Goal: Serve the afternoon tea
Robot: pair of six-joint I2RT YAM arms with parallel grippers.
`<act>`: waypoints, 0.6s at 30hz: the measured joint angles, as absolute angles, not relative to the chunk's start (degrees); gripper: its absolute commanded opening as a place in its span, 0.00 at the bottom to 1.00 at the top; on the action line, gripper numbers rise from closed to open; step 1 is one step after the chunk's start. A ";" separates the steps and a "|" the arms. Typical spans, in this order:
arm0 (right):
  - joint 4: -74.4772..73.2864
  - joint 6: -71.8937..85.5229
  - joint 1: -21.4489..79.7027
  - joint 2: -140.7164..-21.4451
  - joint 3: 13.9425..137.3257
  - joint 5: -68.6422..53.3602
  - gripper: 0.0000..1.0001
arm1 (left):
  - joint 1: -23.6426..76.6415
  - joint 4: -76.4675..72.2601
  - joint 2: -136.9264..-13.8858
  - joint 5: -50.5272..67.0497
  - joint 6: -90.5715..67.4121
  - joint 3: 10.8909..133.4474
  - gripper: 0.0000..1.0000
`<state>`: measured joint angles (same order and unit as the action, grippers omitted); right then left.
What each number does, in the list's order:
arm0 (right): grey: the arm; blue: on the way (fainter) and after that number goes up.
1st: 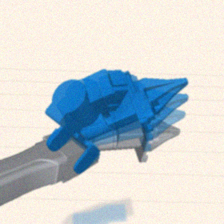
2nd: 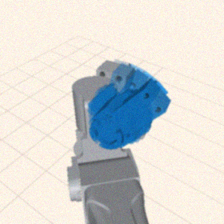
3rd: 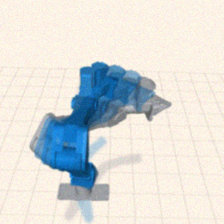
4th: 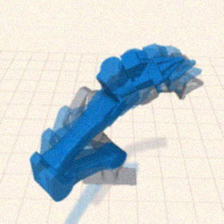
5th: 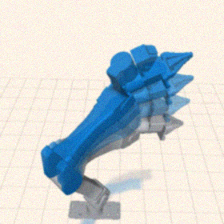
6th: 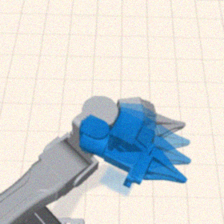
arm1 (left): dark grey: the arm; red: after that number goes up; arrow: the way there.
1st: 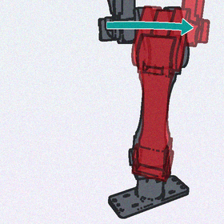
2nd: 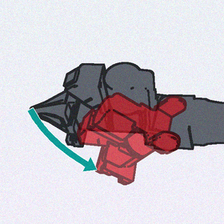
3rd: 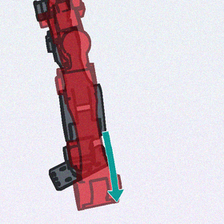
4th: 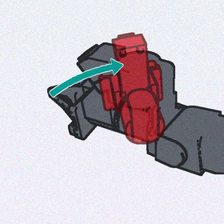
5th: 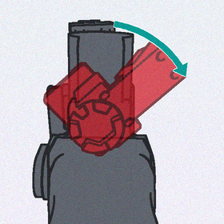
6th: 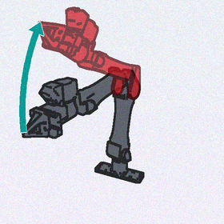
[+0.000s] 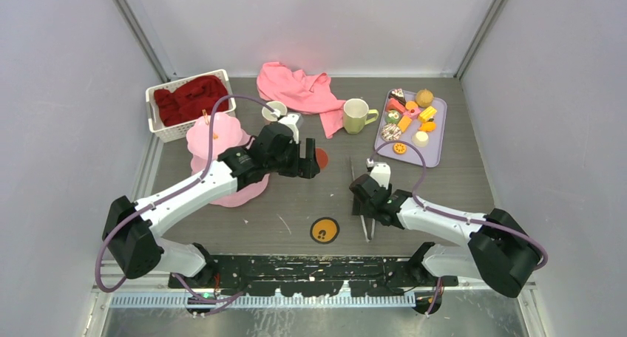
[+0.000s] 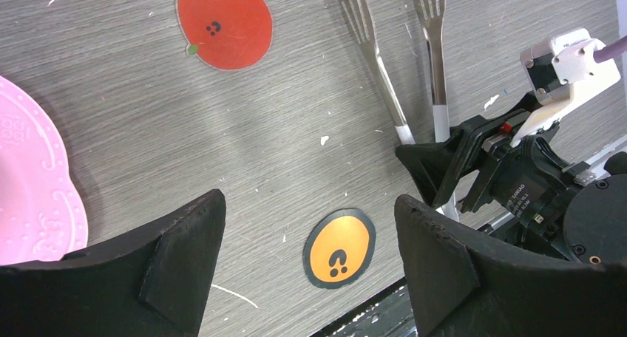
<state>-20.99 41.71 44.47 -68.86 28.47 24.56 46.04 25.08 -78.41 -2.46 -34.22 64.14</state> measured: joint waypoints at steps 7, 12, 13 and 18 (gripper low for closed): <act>-20.12 42.33 44.47 -68.86 28.34 24.29 0.24 | 46.00 25.08 -78.41 -2.48 -34.02 64.16 0.85; -19.94 41.39 44.51 -69.32 28.53 24.14 0.27 | 45.95 25.08 -78.41 -2.48 -34.02 64.16 0.85; -19.92 40.97 44.51 -69.49 28.71 24.10 0.29 | 45.93 25.08 -78.41 -2.48 -34.02 64.18 0.85; -19.84 37.74 44.51 -71.46 30.35 23.31 0.50 | 45.67 25.08 -78.52 -2.48 -34.02 64.55 0.85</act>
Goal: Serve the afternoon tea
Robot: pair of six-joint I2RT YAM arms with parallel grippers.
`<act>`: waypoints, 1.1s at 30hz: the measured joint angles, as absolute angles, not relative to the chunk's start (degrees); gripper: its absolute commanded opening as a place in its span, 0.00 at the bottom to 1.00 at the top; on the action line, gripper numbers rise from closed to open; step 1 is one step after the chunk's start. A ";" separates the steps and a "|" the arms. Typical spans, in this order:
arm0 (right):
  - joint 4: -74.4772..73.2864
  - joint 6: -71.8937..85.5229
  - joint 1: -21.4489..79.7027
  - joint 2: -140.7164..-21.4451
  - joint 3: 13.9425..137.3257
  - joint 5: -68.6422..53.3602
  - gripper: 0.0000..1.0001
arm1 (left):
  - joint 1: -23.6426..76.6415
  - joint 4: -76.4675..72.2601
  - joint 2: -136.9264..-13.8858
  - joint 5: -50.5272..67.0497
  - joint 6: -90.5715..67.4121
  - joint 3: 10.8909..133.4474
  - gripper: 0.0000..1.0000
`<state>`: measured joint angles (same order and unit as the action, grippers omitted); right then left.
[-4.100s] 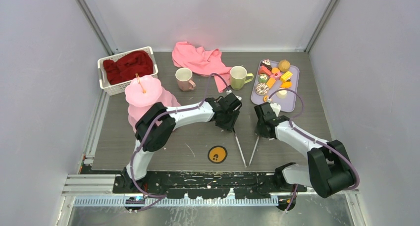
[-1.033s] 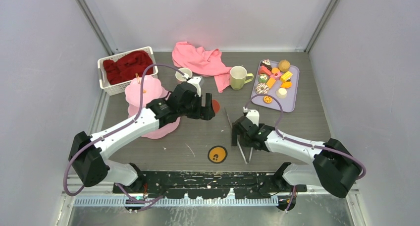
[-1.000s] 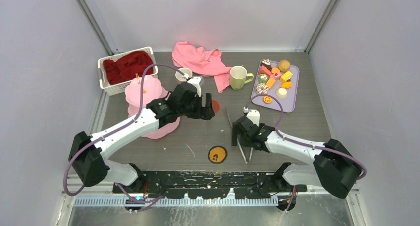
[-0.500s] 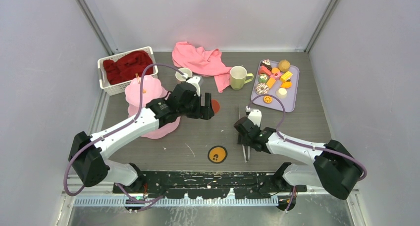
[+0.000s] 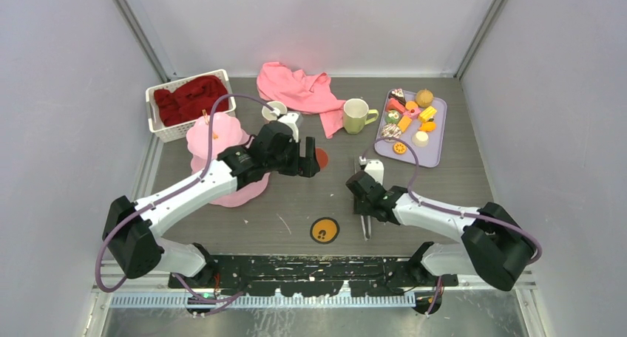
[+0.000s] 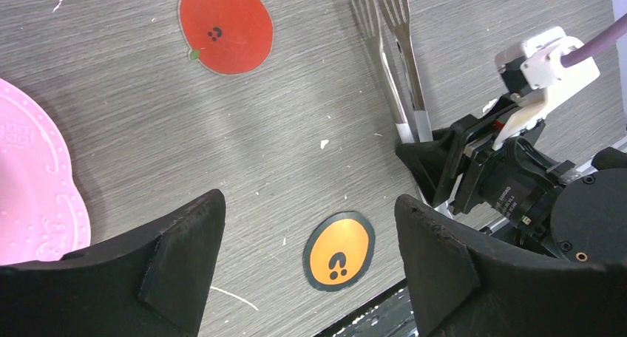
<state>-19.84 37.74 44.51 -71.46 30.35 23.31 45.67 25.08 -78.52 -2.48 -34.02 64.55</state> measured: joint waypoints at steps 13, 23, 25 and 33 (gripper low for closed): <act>-21.26 28.27 44.51 -75.44 35.90 21.74 0.98 | 44.62 25.10 -78.52 -2.68 -33.54 64.60 0.86; -23.59 27.29 44.51 -67.57 38.04 22.96 1.00 | 44.60 25.08 -78.52 -6.00 -31.73 64.60 0.91; -23.35 27.31 44.51 -66.28 37.91 22.81 1.00 | 44.60 24.99 -78.50 -6.55 -31.14 64.58 0.92; -20.32 25.28 44.95 -64.38 33.74 20.56 1.00 | 44.60 21.76 -77.60 -6.87 -30.94 62.76 0.96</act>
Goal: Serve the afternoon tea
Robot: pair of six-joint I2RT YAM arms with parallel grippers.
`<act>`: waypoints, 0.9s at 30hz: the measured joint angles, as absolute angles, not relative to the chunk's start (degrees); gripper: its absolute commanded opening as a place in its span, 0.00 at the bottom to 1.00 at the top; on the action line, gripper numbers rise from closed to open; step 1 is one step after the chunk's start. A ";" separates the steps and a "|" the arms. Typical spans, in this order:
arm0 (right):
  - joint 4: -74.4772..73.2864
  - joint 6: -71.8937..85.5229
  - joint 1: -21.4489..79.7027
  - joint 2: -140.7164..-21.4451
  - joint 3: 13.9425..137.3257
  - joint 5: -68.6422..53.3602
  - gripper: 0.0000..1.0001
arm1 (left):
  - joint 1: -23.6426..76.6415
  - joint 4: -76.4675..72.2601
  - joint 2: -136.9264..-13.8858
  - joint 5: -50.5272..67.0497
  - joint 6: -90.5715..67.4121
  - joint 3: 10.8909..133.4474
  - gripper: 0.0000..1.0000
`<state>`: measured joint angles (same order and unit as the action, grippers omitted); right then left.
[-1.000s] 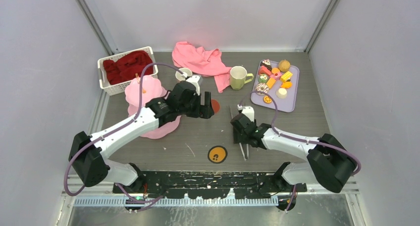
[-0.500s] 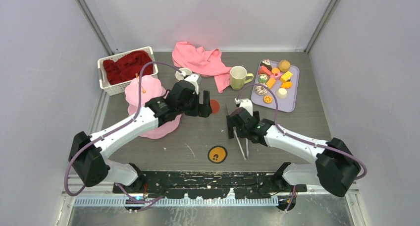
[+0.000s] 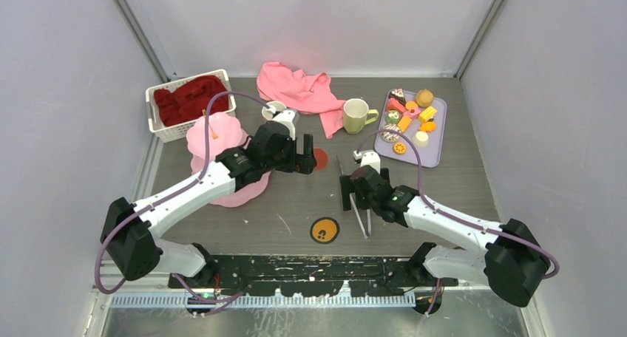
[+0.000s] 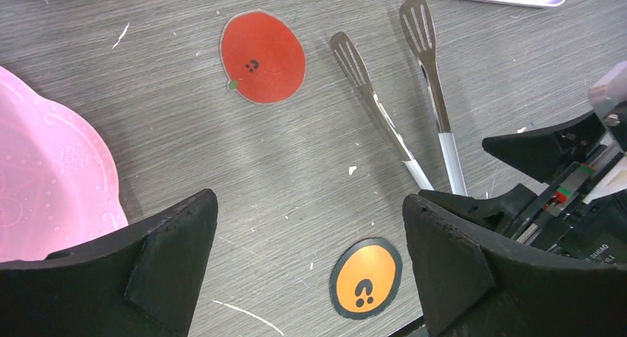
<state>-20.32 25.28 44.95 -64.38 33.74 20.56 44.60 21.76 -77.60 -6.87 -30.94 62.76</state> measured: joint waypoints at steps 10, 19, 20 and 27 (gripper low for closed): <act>-17.58 28.71 45.06 -60.88 29.85 21.50 1.00 | 44.60 17.30 -77.41 -5.80 -30.55 60.36 0.99; -13.52 32.64 45.06 -63.75 23.66 21.21 0.97 | 44.60 13.76 -75.20 -5.76 -30.55 56.64 1.00; -12.91 32.73 45.06 -64.14 23.68 21.45 0.97 | 44.60 13.41 -75.18 -5.76 -30.55 56.64 1.00; -8.25 34.00 45.08 -67.64 24.23 23.53 0.91 | 44.60 13.28 -75.18 -5.30 -30.52 56.73 1.00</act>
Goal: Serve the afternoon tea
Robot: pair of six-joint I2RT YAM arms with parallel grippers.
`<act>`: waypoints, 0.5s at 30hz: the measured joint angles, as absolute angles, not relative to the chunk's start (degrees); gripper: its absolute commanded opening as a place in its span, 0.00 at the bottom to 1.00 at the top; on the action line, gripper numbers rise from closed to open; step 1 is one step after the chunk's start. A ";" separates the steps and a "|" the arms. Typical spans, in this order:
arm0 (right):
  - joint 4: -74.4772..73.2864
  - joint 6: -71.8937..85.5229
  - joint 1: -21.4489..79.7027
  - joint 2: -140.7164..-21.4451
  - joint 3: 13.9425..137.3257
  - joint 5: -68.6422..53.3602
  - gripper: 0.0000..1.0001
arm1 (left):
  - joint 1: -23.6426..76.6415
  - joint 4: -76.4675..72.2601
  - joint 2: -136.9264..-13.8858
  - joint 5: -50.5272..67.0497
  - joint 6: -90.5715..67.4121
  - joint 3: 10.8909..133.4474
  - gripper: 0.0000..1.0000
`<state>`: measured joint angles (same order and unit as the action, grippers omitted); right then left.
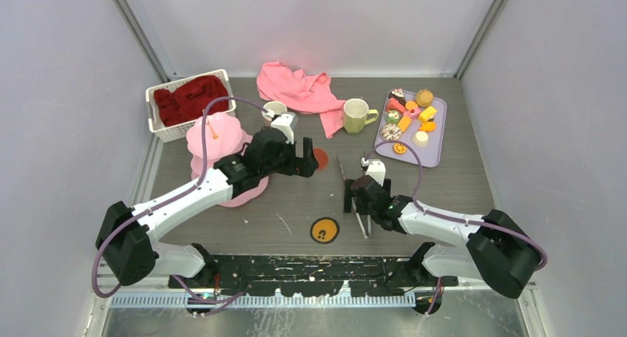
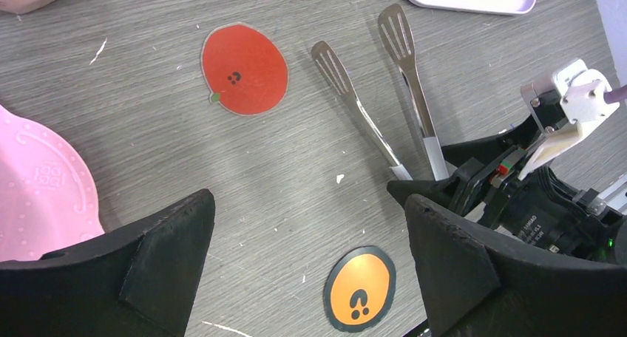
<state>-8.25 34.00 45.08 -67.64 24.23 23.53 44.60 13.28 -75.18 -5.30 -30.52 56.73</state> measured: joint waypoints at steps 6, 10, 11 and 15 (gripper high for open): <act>-3.84 35.38 45.08 -70.39 24.69 24.64 0.83 | 44.60 14.74 -75.22 -4.89 -29.47 57.14 0.99; -3.20 36.38 45.06 -70.65 24.69 24.77 0.79 | 44.60 15.97 -75.64 -4.84 -29.23 58.35 0.99; -3.20 36.58 45.08 -70.65 24.69 24.77 0.80 | 44.60 16.08 -75.66 -4.84 -29.23 58.50 0.99; -3.33 37.69 45.50 -70.50 24.69 25.04 0.88 | 44.60 16.19 -75.72 -4.73 -29.23 58.72 0.99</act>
<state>-3.33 37.69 45.50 -70.50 24.69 25.04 44.60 16.19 -75.72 -4.73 -29.23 58.72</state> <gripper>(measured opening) 0.824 0.994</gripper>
